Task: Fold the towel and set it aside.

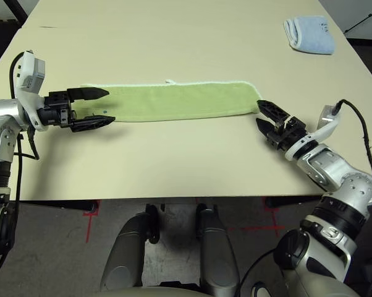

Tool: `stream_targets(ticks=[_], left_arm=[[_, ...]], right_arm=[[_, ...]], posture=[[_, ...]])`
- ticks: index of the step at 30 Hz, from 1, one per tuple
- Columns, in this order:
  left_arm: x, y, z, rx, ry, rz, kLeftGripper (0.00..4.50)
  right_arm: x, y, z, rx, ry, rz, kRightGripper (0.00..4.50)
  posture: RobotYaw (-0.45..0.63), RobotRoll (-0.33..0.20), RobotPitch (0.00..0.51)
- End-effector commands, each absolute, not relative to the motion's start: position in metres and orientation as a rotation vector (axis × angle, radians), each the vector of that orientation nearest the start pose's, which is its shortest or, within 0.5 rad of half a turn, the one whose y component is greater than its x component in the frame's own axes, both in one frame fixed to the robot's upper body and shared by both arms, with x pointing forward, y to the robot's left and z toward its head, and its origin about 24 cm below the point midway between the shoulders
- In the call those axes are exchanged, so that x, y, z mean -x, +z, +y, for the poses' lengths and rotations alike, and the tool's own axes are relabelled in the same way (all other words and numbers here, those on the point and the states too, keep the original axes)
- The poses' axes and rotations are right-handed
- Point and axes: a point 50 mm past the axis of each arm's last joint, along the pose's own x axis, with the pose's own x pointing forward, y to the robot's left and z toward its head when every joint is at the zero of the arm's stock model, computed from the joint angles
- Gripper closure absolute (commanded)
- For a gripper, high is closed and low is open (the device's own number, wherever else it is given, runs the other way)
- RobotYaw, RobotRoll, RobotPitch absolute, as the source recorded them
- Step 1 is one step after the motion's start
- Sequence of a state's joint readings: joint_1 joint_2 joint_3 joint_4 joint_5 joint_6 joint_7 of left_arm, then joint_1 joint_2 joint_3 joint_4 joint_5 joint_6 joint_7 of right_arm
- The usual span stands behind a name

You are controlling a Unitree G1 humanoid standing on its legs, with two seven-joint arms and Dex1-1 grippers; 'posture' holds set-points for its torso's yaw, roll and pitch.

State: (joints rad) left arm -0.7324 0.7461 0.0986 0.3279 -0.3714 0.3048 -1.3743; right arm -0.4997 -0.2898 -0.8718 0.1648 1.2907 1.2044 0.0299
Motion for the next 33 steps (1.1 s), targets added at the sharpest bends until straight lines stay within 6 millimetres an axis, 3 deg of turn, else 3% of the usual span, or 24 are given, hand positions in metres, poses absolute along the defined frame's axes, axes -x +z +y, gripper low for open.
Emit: stream_targets(ticks=[1, 23, 27, 33], left_arm=[[-0.316, 0.219, 0.240, -0.325, -1.173, 0.014, 0.02], [-0.315, 0.219, 0.240, -0.323, -1.175, 0.018, 0.02], [-0.315, 0.219, 0.241, -0.325, -1.176, 0.020, 0.02], [-0.316, 0.220, 0.241, -0.327, -1.177, 0.017, 0.02]], right_arm=[[-0.284, 0.136, -0.265, -1.194, 0.356, 0.180, 0.02], [-0.284, 0.143, -0.266, -1.206, 0.345, 0.177, 0.02], [-0.290, 0.157, -0.272, -1.198, 0.366, 0.134, 0.02], [-0.291, 0.156, -0.277, -1.181, 0.354, 0.141, 0.02]], posture=[[-0.04, 0.000, 0.291], [-0.04, 0.000, 0.291], [-0.05, 0.000, 0.295], [-0.05, 0.000, 0.294]])
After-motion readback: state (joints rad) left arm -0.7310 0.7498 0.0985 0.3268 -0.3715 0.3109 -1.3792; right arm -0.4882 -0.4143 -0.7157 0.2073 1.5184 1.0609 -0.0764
